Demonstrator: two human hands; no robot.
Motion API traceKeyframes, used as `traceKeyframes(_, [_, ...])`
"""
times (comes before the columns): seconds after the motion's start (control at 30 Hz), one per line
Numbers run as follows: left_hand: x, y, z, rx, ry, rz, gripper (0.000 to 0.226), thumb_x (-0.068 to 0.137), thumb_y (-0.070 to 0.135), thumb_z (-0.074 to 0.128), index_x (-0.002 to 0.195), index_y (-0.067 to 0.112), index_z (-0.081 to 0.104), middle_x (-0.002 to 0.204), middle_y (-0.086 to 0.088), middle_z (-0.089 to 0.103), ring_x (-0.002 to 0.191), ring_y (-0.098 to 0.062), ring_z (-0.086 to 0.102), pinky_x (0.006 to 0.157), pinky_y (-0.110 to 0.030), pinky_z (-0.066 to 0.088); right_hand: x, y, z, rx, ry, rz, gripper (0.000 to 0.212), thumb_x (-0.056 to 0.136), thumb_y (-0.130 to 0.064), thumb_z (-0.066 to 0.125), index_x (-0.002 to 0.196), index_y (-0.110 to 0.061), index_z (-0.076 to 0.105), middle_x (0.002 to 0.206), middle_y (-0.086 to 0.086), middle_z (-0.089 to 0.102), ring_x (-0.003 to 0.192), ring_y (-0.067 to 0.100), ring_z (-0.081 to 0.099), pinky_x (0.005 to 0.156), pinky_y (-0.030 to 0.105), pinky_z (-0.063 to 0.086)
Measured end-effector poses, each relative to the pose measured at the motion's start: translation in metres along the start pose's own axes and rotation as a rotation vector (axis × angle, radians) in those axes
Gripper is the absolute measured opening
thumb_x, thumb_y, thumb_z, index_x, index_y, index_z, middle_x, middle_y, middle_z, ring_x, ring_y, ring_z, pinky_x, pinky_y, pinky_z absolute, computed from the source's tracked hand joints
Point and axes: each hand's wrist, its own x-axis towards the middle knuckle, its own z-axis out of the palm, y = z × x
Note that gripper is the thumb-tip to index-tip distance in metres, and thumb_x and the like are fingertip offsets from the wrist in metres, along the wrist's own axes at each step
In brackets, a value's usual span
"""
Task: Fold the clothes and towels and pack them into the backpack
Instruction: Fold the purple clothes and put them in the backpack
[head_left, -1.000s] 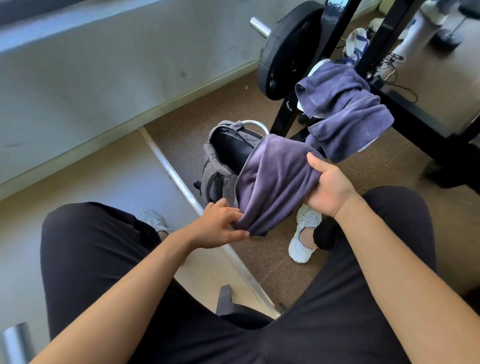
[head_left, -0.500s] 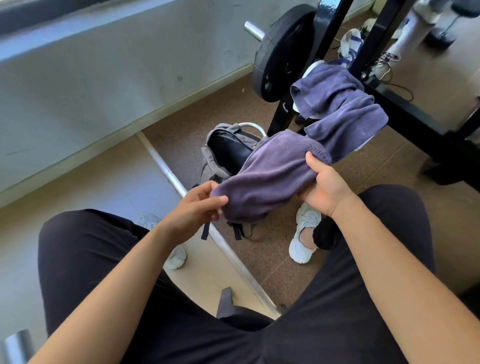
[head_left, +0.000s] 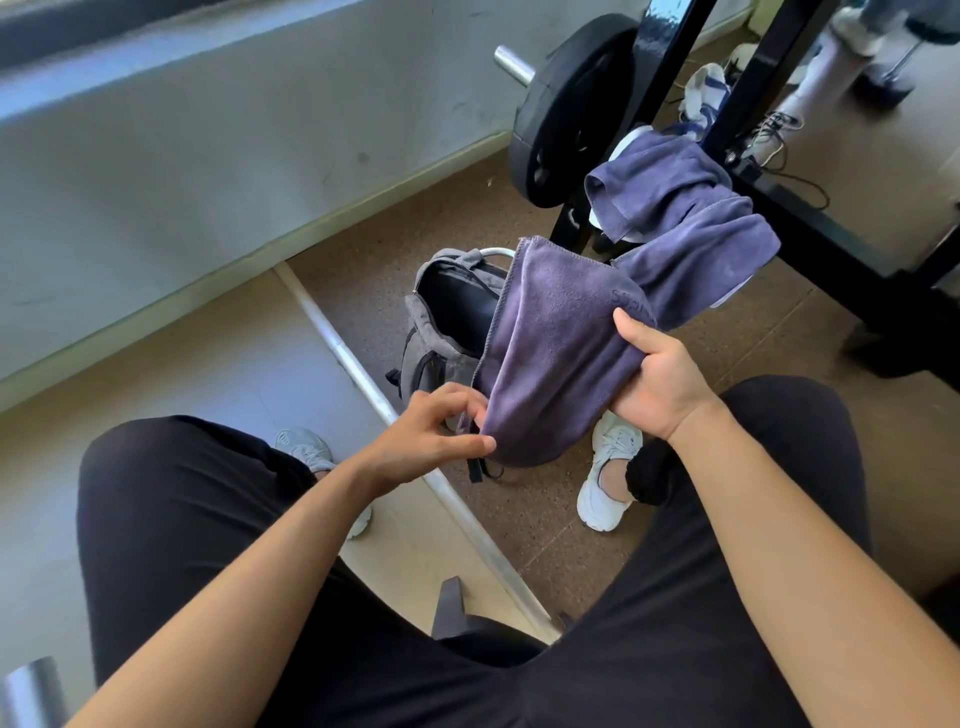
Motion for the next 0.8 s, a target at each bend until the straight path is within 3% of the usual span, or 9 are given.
traceKeyframes(0.1, [0.001, 0.005, 0.005, -0.252, 0.029, 0.072, 0.014, 0.087, 0.012, 0.073, 0.089, 0.014, 0.06, 0.09, 0.003, 0.066, 0.082, -0.011, 0.057, 0.076, -0.027, 0.044, 0.0, 0.003, 0.001, -0.007, -0.041, 0.014, 0.038, 0.099, -0.026, 0.05, 0.125, -0.004, 0.067, 0.132, 0.017, 0.066, 0.125, 0.028, 0.062, 0.103, 0.04, 0.053])
traceKeyframes(0.23, [0.006, 0.007, 0.018, -0.495, 0.128, 0.089, 0.028, 0.088, 0.017, 0.074, 0.111, 0.011, 0.057, 0.093, -0.011, 0.06, 0.088, -0.023, 0.057, 0.083, -0.032, 0.046, -0.002, 0.004, 0.004, -0.031, -0.101, 0.041, 0.036, 0.094, -0.025, 0.053, 0.117, -0.005, 0.073, 0.131, 0.017, 0.066, 0.125, 0.027, 0.063, 0.1, 0.036, 0.054])
traceKeyframes(0.37, [0.008, 0.006, 0.02, -0.439, 0.184, 0.101, 0.006, 0.087, 0.018, 0.075, 0.089, 0.019, 0.069, 0.075, -0.009, 0.043, 0.076, -0.024, 0.043, 0.072, -0.028, 0.039, -0.003, 0.007, 0.006, -0.051, -0.118, 0.061, 0.038, 0.092, -0.025, 0.054, 0.119, -0.005, 0.071, 0.13, 0.016, 0.067, 0.123, 0.026, 0.063, 0.098, 0.035, 0.055])
traceKeyframes(0.47, [0.008, 0.006, 0.017, -0.456, 0.217, 0.161, 0.019, 0.08, 0.009, 0.074, 0.078, 0.017, 0.057, 0.077, 0.003, 0.058, 0.076, -0.012, 0.053, 0.071, -0.019, 0.042, -0.002, 0.008, 0.005, -0.064, -0.115, 0.075, 0.043, 0.093, -0.024, 0.053, 0.13, -0.004, 0.061, 0.132, 0.014, 0.066, 0.125, 0.024, 0.062, 0.101, 0.034, 0.053])
traceKeyframes(0.57, [0.008, 0.01, 0.015, -0.575, 0.15, 0.165, 0.027, 0.083, -0.001, 0.065, 0.084, 0.014, 0.043, 0.078, 0.011, 0.065, 0.072, -0.006, 0.058, 0.068, -0.017, 0.045, -0.002, 0.009, 0.005, -0.115, -0.131, 0.092, 0.044, 0.095, -0.024, 0.052, 0.134, -0.005, 0.059, 0.135, 0.014, 0.064, 0.129, 0.024, 0.059, 0.103, 0.034, 0.052])
traceKeyframes(0.7, [0.009, 0.01, 0.013, -0.73, 0.159, 0.116, 0.029, 0.084, 0.013, 0.073, 0.105, 0.018, 0.053, 0.085, 0.001, 0.066, 0.075, -0.015, 0.059, 0.071, -0.028, 0.047, -0.003, 0.011, 0.005, -0.194, -0.169, 0.127, 0.041, 0.095, -0.02, 0.052, 0.131, -0.003, 0.06, 0.134, 0.015, 0.065, 0.128, 0.025, 0.06, 0.106, 0.035, 0.049])
traceKeyframes(0.8, [0.011, 0.008, 0.011, -0.71, 0.285, 0.131, 0.027, 0.081, 0.013, 0.078, 0.098, 0.02, 0.057, 0.082, 0.003, 0.061, 0.073, -0.013, 0.054, 0.066, -0.027, 0.043, -0.004, 0.013, 0.005, -0.214, -0.168, 0.144, 0.041, 0.093, -0.019, 0.053, 0.129, -0.002, 0.061, 0.134, 0.017, 0.064, 0.128, 0.026, 0.06, 0.107, 0.035, 0.049])
